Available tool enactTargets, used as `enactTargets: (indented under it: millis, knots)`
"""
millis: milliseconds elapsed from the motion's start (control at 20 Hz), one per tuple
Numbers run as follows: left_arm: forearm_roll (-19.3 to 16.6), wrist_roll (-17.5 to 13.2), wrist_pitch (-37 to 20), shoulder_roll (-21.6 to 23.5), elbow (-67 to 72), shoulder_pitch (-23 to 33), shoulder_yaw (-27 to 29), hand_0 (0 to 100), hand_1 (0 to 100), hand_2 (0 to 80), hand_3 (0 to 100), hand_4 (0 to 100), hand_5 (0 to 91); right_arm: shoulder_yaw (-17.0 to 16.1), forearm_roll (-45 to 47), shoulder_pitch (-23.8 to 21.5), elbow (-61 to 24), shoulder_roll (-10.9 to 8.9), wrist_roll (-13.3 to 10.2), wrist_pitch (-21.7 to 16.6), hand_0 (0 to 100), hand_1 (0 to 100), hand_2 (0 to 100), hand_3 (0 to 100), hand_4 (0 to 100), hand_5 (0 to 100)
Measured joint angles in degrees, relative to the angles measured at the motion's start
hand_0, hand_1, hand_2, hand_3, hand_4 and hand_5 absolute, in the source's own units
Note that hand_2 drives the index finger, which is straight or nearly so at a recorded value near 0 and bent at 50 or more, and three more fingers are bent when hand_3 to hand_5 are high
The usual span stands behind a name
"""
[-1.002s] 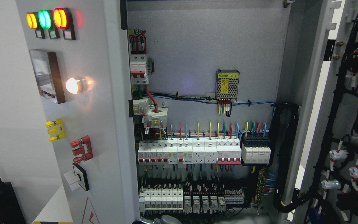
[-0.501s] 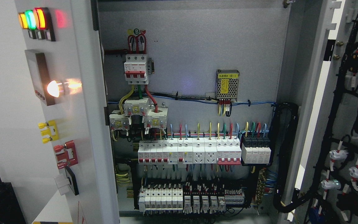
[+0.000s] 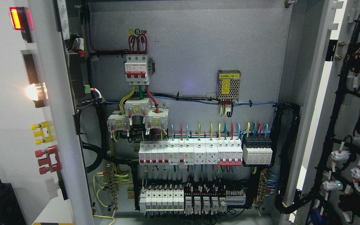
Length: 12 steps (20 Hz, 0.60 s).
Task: Open door with both hands
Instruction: 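Swing the panel door wide open, away from the cabinet interior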
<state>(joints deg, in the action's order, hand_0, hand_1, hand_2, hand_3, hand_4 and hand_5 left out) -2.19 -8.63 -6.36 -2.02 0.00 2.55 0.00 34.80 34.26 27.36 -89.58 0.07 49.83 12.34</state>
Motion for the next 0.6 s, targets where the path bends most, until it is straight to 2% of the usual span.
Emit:
enactTargets:
  millis: [300,601]
  knots:
    - [0.0,0.0,-0.3,0.0,0.0,0.0,0.0,0,0,0.0,0,3,0.0,1.4,-2.6,0.2,0.0,1.48,-0.5,0.8,11,0,0,0,0,0]
    - [0.0,0.0,-0.1,0.0,0.0,0.0,0.0,0,0,0.0,0,3,0.0,2.9,-5.0,0.2,0.1,2.95,-1.9,1.2,11,0,0,0,0,0]
